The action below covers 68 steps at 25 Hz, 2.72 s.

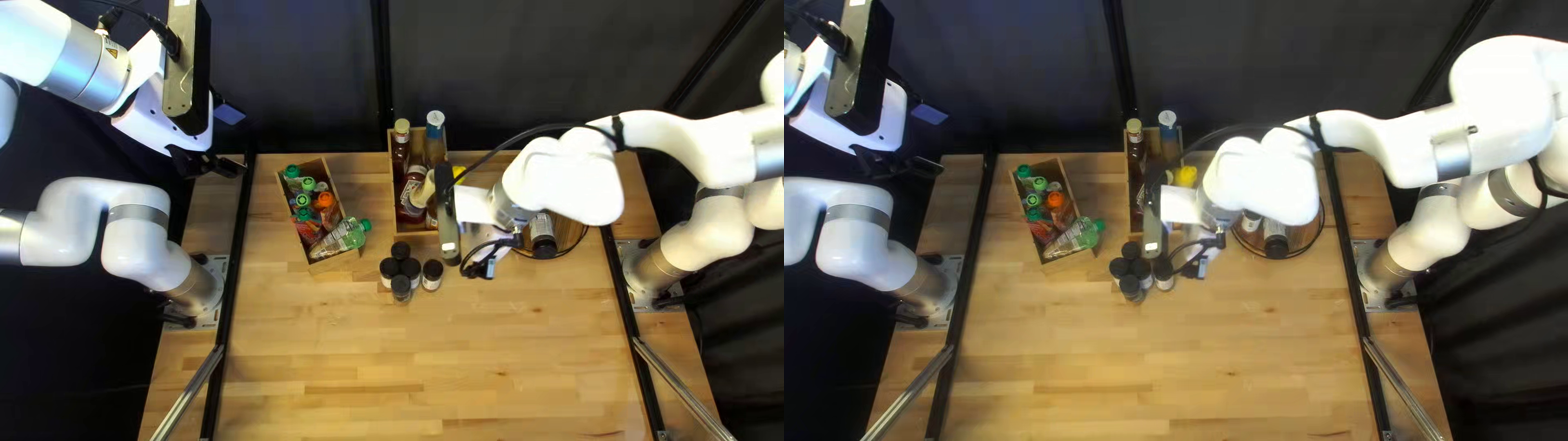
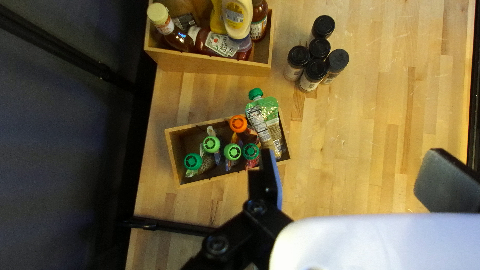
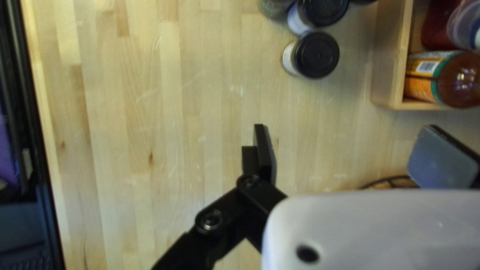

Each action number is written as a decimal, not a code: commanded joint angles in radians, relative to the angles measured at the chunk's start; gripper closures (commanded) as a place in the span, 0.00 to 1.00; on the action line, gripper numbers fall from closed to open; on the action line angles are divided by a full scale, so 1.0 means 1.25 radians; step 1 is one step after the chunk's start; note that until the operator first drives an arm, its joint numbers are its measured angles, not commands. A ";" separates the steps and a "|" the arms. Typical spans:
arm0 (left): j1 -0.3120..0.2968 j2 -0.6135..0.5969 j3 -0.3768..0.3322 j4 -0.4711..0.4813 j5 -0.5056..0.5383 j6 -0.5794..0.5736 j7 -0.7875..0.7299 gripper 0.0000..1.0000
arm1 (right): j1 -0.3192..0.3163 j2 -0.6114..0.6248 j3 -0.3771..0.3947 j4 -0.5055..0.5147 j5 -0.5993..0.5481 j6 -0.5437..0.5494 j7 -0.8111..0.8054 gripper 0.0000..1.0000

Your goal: Separate condiments, baby food and spices and place it in 3 different racks/containers

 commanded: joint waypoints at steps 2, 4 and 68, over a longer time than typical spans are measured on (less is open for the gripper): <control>0.000 0.000 0.000 0.000 0.000 0.000 0.000 0.00 | -0.009 -0.048 0.019 -0.034 -0.086 -0.086 0.067 0.00; 0.000 0.000 0.000 0.000 0.000 0.000 0.000 0.00 | -0.012 -0.063 0.024 -0.032 -0.125 -0.098 0.098 0.00; 0.000 0.000 0.000 0.000 0.000 0.000 0.000 0.00 | 0.034 0.656 -0.415 -0.295 0.010 0.394 -0.165 1.00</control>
